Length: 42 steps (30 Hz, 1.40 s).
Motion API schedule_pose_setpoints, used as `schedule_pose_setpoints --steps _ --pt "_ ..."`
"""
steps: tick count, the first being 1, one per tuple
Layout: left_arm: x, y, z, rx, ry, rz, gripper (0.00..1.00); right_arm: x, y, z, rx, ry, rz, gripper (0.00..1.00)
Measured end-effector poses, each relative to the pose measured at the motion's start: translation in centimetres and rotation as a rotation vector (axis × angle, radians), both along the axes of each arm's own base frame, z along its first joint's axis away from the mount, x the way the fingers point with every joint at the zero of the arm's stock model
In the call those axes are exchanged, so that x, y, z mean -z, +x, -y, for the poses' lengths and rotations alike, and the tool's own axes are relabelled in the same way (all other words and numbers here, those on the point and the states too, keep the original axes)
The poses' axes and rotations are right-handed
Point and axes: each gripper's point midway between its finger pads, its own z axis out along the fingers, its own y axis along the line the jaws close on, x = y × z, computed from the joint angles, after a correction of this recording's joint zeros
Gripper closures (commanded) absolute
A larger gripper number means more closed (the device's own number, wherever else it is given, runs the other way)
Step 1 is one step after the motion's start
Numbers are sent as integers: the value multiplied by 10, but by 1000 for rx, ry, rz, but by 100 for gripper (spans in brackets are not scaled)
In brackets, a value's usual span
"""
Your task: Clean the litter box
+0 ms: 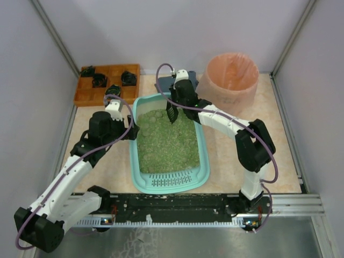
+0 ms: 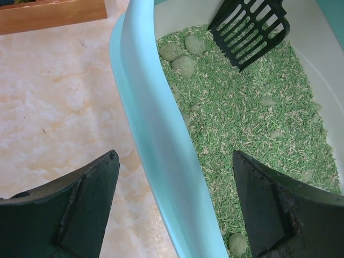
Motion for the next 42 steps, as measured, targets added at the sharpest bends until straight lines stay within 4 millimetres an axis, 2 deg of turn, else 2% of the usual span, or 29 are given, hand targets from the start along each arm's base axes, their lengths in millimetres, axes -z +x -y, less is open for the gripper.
schedule_pose_setpoints --steps 9,22,31,37,42 --pt "5 3 -2 -10 18 -10 12 4 -3 -10 -31 57 -3 100" --pt "6 3 -5 -26 27 -11 12 14 -13 -38 -167 129 -49 100" --pt "6 2 -3 -12 20 -15 12 20 -32 -60 -259 196 -87 100" --pt "6 2 -3 -12 21 -17 12 25 -36 -57 -218 240 -123 100" --pt "7 2 -4 -17 24 -18 12 34 -51 -45 -163 285 -187 100"
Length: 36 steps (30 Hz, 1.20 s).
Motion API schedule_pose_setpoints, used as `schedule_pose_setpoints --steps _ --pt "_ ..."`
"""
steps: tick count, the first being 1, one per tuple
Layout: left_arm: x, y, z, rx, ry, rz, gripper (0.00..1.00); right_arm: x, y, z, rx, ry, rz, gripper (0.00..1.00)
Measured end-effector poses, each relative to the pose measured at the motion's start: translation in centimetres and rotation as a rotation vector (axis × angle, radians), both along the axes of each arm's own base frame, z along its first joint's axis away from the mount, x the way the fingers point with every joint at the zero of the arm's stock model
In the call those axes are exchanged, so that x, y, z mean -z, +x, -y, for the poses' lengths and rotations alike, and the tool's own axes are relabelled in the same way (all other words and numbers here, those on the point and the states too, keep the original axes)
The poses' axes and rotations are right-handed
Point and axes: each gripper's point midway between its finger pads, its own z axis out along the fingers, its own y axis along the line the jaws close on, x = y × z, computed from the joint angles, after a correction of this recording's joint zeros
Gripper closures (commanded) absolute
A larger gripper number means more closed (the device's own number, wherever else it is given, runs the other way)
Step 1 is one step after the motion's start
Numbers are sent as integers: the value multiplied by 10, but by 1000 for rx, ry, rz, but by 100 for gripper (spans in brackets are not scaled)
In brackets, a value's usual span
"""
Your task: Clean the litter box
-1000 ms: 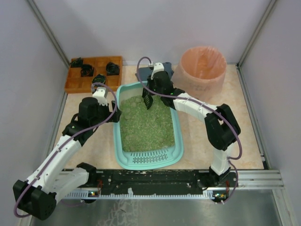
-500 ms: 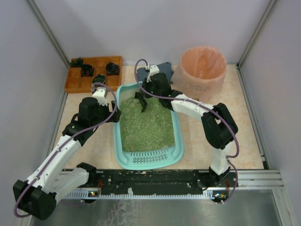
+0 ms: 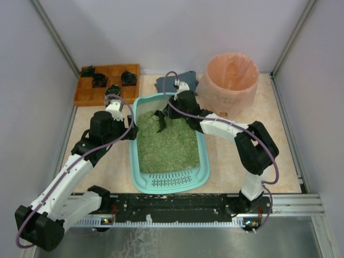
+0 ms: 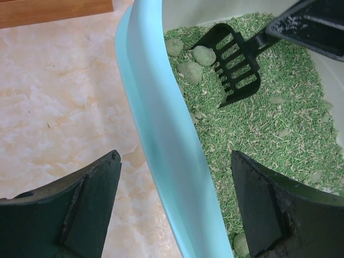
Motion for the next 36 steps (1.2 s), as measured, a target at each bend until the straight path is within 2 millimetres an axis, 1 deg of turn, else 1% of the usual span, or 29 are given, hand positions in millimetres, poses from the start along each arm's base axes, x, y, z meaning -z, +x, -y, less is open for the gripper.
schedule_pose_setpoints --steps 4,8,13,17,20,25,32,36 --pt "1 0 -1 -2 3 -4 12 11 -18 10 31 22 -84 100" --pt "8 1 0 -3 13 -28 12 21 -38 20 64 39 -154 100" --pt "12 0 -1 -7 21 -41 13 22 -65 31 76 71 -195 100" --pt "13 1 -2 -13 25 -42 13 23 -79 38 75 84 -206 100" --pt "14 1 -3 -16 28 -45 13 23 -85 42 73 88 -205 100" --pt "15 2 -4 -20 32 -49 14 21 -85 40 70 107 -205 100" --pt "15 2 -5 -29 36 -46 14 29 -89 41 104 180 -227 100" --pt "13 3 -7 -37 38 -40 14 28 -94 45 120 215 -233 100"
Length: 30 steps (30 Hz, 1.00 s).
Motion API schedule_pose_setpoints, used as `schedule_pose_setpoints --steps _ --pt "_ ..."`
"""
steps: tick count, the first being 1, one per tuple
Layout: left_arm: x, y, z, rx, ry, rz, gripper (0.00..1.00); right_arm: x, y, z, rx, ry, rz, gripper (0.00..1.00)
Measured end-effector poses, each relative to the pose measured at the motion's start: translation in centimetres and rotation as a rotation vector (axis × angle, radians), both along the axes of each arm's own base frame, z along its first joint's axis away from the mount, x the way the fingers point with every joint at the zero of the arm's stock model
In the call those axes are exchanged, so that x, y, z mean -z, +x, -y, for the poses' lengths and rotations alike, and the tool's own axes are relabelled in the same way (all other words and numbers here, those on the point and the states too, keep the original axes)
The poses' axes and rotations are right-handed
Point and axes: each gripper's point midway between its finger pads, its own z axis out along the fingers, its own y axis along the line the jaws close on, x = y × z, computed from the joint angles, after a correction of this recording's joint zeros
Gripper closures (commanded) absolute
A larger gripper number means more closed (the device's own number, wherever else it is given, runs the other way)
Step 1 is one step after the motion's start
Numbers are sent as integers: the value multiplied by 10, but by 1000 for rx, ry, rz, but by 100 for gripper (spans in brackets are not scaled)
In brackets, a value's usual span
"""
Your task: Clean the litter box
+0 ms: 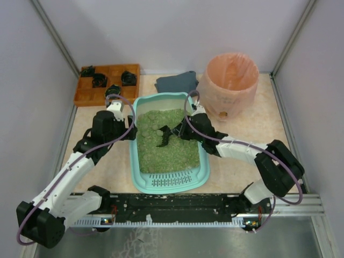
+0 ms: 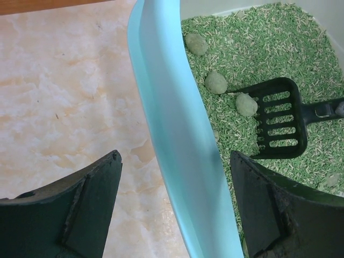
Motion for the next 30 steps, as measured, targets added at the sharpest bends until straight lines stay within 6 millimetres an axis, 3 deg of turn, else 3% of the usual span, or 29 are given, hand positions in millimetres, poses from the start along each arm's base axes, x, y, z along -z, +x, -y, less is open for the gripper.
schedule_pose_setpoints --steps 18,25,30 --pt "-12 0 -9 -42 7 47 13 -22 -25 22 61 176 32 100" --pt "-24 0 -14 -67 0 93 11 -46 -26 57 100 273 103 100" --pt "-35 3 -13 -74 -26 131 9 -63 -32 69 101 307 140 100"
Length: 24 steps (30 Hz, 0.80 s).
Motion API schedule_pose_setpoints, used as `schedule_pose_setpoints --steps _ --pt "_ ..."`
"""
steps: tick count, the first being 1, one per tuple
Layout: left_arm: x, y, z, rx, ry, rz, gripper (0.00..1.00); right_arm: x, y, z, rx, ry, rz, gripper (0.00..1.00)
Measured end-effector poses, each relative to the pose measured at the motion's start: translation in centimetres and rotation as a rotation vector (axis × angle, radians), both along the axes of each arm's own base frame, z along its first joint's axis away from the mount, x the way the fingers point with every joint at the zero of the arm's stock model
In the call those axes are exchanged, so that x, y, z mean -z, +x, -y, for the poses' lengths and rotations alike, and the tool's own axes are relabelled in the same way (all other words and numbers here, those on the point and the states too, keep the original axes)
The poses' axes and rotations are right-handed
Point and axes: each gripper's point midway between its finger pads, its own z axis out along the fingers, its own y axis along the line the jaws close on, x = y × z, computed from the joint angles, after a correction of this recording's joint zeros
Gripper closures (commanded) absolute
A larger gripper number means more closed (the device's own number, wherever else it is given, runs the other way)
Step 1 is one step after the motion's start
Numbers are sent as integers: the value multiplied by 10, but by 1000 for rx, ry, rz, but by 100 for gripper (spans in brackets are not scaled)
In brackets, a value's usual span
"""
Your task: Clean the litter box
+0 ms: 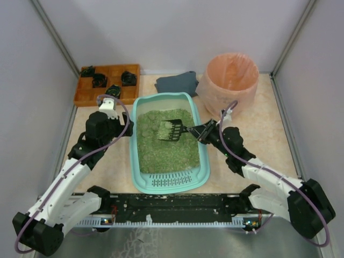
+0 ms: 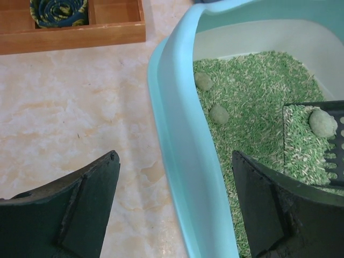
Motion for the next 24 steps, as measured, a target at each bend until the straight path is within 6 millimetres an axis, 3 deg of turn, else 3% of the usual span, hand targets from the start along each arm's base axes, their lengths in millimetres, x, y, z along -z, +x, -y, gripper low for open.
schedule_pose_setpoints --steps 8,13,17,24 --pt "-13 13 9 10 -45 60 3 -38 -7 15 20 80 75 100" --pt "-14 25 18 36 -71 68 0 -29 -10 5 -38 98 29 100" --pt "-31 39 20 28 -102 92 0 -27 -10 16 -2 93 25 100" --pt "-49 66 5 -43 -145 140 0 -27 -11 14 -32 133 31 100"
